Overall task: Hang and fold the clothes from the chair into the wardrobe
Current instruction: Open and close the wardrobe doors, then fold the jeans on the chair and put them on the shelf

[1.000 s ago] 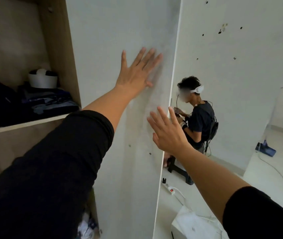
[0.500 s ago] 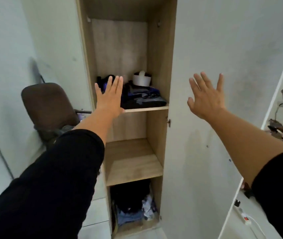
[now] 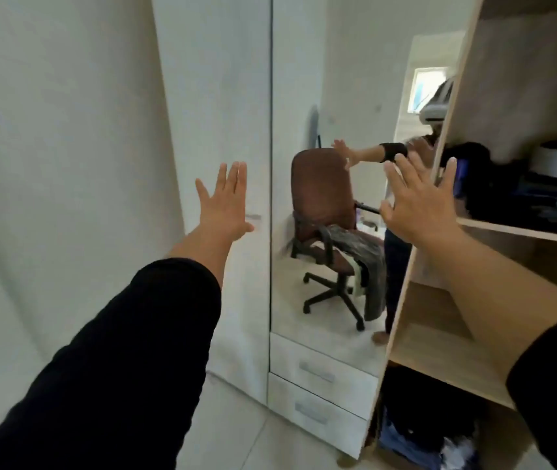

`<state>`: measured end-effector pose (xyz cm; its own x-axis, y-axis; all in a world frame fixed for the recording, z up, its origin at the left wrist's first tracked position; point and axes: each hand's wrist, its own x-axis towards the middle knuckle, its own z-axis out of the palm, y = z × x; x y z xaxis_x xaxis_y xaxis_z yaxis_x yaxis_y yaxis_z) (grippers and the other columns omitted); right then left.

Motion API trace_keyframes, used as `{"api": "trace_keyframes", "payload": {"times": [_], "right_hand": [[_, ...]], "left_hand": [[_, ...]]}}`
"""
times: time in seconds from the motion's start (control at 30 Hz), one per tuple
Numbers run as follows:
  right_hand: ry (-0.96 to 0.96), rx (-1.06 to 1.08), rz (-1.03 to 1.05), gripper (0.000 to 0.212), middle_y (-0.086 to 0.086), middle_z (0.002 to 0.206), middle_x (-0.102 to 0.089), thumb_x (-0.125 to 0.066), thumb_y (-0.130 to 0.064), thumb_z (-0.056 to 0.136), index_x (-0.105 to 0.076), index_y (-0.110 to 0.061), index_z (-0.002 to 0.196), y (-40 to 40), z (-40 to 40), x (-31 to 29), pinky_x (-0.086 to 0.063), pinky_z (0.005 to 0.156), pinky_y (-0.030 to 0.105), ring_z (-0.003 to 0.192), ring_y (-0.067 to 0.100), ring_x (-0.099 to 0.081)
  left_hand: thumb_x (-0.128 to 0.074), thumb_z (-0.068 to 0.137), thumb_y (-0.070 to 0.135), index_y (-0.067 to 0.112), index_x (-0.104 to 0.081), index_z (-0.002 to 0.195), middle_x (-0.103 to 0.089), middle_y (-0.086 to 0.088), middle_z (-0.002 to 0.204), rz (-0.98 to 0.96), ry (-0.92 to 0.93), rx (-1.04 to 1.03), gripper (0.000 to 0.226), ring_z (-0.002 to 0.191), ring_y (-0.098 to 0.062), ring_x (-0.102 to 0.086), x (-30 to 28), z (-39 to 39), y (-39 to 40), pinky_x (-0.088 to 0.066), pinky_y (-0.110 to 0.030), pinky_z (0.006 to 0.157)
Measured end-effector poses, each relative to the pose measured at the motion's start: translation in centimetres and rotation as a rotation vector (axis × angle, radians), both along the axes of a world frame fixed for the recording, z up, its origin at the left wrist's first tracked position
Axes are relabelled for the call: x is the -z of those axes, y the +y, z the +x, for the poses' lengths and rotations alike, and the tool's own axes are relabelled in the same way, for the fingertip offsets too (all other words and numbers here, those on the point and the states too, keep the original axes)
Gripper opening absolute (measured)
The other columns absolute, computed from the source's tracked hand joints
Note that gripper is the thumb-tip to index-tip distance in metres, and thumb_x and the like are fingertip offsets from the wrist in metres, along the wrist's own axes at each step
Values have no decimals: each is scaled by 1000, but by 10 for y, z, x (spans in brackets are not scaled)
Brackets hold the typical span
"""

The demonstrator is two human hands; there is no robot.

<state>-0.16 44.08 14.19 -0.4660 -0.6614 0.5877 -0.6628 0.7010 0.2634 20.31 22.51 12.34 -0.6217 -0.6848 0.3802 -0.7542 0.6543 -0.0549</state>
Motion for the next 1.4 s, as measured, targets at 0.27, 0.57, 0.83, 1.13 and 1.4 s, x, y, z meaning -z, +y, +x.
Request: {"api": "trace_keyframes", "payload": {"times": [0.27,0.57,0.83,1.13,1.4], "right_hand": [[3,-353,93,63,2,160,0,-25,-44,98,-4,-18,152,-151,98,18,5,111,62,147,20,5],[-50,-877,224,62,3,160,-4,-27,-40,97,-8,-17,151,-272,251,71,2,111,63,147,19,1],[-41,-1284,409,63,2,160,-2,-26,-42,98,-4,-18,151,-288,396,140,2,111,62,148,18,4],[-53,-1496,632,61,2,160,-2,-23,-43,98,-5,-18,152,-223,526,221,2,111,63,148,20,4],[-75,-1576,800,61,0,160,-4,-26,-44,98,-7,-20,152,-167,606,286,2,112,61,148,18,4]], "left_hand": [[-62,84,48,11,28,144,24,-3,156,46,-37,-390,115,144,-22,21,17,163,-54,0,-61,113],[-61,83,51,10,28,144,23,-2,157,165,-57,-925,116,145,-23,20,59,336,-25,-4,-60,113],[-65,82,48,12,26,145,21,-2,157,389,-38,-1377,116,145,-22,20,121,459,91,-3,-61,113],[-67,80,48,14,23,147,17,0,159,633,51,-1638,117,146,-21,17,184,542,217,-5,-61,114],[-64,82,50,14,20,148,14,0,159,766,60,-1637,112,146,-22,16,242,595,252,-4,-60,114]]}}
